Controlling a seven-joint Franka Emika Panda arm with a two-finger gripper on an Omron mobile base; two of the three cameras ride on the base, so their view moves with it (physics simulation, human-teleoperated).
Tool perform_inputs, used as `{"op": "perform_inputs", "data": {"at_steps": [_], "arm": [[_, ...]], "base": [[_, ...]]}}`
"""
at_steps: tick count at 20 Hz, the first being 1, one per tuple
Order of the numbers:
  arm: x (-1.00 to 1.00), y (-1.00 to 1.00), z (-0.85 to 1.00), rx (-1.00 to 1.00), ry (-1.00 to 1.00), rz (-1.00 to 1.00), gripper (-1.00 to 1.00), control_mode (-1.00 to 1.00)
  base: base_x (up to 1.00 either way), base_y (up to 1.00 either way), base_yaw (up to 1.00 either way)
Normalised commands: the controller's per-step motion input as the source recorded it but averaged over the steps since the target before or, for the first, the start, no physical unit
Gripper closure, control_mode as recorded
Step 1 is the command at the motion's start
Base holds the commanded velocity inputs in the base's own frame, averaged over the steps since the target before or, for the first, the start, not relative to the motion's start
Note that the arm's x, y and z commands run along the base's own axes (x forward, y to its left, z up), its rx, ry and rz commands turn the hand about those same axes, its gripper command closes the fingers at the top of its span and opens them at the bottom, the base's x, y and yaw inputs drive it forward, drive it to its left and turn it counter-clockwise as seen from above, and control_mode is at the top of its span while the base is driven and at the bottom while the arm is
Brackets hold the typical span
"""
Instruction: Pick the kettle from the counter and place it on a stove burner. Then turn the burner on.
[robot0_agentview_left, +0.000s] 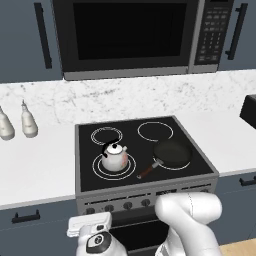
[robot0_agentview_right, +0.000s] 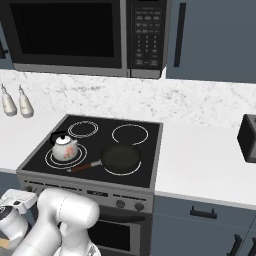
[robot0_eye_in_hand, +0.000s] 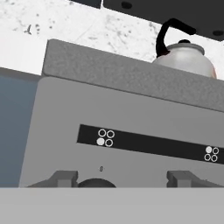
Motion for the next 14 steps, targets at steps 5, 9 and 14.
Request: {"op": "perform_inputs", "data": {"at_steps": [5,9,14], "arm": [[0.00,0.00,-0.49,-0.01,0.05,0.02,-1.00,-1.00],[-0.29,0.00,-0.24,-0.01,0.00,0.04,-1.00,-1.00],[-0.33,0.00,-0.01,0.00,-0.06,0.01,-1.00,-1.00]], "base": [[0.00,0.00,0.00],[0.00,0.00,0.00],[0.00,0.00,0.00]]}}
